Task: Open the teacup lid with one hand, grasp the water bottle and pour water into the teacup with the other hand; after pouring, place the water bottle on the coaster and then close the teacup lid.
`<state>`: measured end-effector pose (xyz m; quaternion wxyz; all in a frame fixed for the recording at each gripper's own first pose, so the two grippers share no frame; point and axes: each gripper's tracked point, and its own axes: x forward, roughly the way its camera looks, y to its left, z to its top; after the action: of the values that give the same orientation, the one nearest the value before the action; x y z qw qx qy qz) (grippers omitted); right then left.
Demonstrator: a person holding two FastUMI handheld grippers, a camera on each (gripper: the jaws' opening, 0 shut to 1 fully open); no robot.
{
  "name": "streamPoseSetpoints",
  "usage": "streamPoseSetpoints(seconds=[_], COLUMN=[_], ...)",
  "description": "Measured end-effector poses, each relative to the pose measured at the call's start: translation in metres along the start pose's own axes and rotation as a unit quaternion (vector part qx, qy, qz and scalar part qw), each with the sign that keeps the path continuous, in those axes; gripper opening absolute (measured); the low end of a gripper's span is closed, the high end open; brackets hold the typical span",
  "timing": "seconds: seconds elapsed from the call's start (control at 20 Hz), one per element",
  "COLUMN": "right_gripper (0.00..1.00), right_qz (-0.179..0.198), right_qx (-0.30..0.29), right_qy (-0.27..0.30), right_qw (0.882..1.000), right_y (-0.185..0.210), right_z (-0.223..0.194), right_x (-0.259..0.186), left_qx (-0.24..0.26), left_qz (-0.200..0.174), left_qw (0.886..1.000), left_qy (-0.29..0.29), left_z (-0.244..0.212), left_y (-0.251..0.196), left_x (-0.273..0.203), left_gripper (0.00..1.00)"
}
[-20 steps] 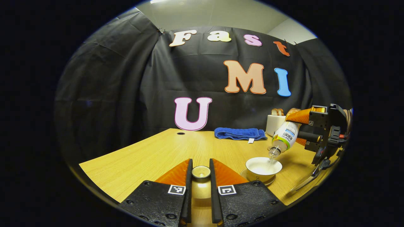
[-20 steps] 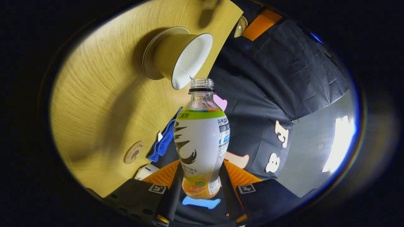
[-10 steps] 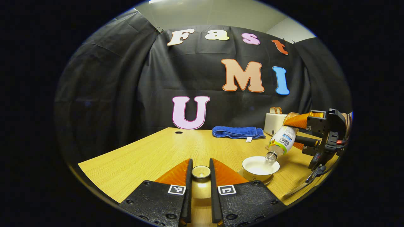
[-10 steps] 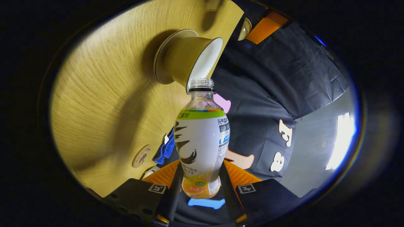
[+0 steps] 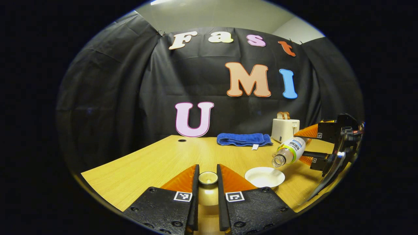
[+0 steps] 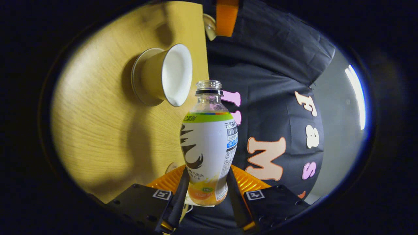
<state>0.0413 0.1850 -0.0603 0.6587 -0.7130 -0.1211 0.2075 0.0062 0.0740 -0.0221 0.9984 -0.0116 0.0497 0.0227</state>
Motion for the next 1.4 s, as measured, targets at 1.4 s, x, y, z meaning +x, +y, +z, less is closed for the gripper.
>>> streamPoseSetpoints(seconds=[1.4], right_gripper=[0.67], right_qz=[-0.048], right_qx=[0.666], right_qy=[0.065], right_qw=[0.742], right_y=[-0.021], right_z=[-0.102], right_x=[0.074], left_qx=[-0.003], left_qz=[-0.04], left_qw=[0.999], left_qy=[-0.013], left_z=[0.013], left_y=[-0.037], left_x=[0.004], left_gripper=[0.23])
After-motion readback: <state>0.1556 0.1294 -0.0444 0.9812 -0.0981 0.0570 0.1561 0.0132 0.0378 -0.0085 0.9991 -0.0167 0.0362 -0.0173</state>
